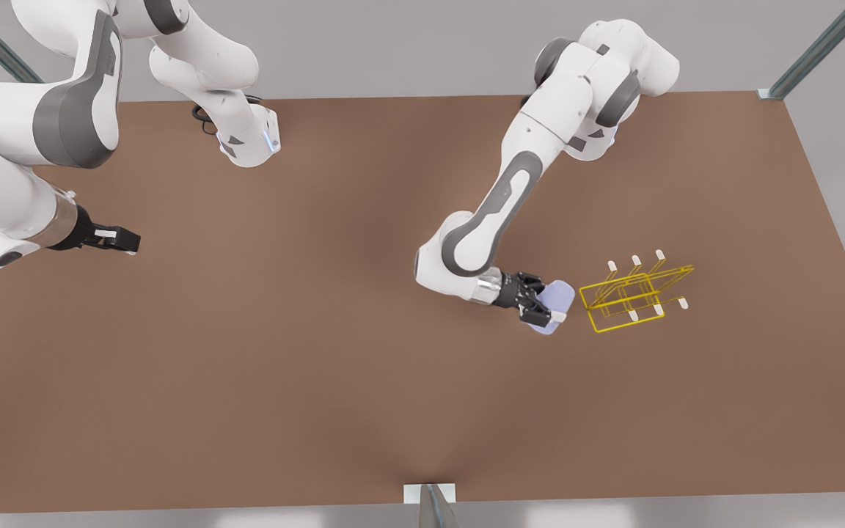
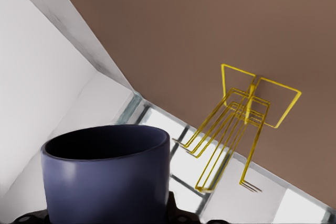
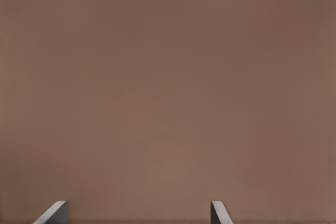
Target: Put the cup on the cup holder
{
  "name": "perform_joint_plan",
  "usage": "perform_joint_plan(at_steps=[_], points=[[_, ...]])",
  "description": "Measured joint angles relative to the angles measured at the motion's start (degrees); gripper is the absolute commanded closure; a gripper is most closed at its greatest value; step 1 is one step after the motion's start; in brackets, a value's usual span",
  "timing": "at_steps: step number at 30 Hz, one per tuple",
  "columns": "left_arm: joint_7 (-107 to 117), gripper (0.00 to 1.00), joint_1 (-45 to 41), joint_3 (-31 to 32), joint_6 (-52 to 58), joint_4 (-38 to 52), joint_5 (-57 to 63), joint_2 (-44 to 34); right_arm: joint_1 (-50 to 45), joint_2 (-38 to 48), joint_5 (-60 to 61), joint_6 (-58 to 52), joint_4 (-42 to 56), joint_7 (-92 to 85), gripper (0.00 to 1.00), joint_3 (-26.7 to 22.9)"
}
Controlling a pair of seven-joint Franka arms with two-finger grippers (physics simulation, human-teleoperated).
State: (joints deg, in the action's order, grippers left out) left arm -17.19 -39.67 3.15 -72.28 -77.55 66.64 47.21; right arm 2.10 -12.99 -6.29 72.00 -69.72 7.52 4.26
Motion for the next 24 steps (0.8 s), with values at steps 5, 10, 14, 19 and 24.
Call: perform_joint_plan(at_steps=[5, 10, 14, 19, 24], points=[[-5.0, 0.40, 2.4, 0.0, 4.5, -0.9, 9.4, -0.3, 0.0, 0.0, 0.0, 0.0, 0.0, 0.0, 0.00, 0.0], [-12.6, 0.40, 4.5, 0.0, 3.9, 3.5, 18.3, 2.2, 0.0, 0.0, 0.0, 0.0, 0.0, 0.1, 0.00, 0.0], [-19.3, 0.40, 7.3, -0.2, 0.3, 5.3, 25.1, 3.5, 0.0, 0.0, 0.0, 0.0, 0.0, 0.1, 0.00, 0.0], [-27.0, 0.40, 10.5, -1.1, -2.4, 5.3, 28.5, 3.1, 0.0, 0.0, 0.0, 0.0, 0.0, 0.1, 0.00, 0.0], [-33.8, 0.40, 12.3, -1.1, -2.8, 1.0, 27.4, 1.0, 0.1, -0.1, 0.0, 0.0, 0.0, 0.1, 0.00, 0.0]])
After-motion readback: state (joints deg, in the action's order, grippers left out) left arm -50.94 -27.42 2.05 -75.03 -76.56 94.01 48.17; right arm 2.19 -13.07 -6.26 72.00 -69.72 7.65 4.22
